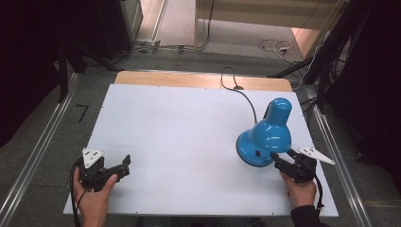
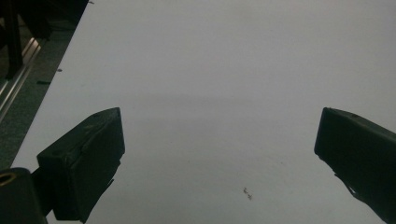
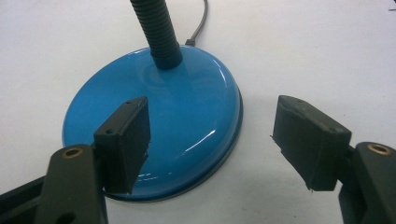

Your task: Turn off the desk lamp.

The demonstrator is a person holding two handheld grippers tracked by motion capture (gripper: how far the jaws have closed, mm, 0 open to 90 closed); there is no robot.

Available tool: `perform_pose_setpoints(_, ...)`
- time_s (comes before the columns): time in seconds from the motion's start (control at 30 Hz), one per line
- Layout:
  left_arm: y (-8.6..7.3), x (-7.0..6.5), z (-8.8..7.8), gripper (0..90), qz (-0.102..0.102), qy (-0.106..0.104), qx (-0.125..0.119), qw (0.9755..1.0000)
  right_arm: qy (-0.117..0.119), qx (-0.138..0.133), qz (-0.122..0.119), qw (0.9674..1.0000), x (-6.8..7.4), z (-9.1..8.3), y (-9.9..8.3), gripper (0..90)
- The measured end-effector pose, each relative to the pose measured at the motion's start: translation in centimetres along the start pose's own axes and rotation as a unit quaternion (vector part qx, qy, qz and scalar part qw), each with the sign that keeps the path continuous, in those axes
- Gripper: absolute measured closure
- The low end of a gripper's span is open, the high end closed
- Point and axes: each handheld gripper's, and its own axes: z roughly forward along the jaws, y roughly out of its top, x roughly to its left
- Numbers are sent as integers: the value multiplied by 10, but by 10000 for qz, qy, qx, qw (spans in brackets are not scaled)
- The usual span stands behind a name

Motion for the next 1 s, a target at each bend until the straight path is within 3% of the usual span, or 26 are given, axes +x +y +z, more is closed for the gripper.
perform_pose_setpoints(0.47,0,1,-1,21,-17,4,11,10000,-92,-6,41,9999,-7,-3,-1,260)
perform_pose_setpoints(1.0,-1,4,0,22,-129,-32,44,9999,-324,-11,141,9994,-26,-10,-4,256)
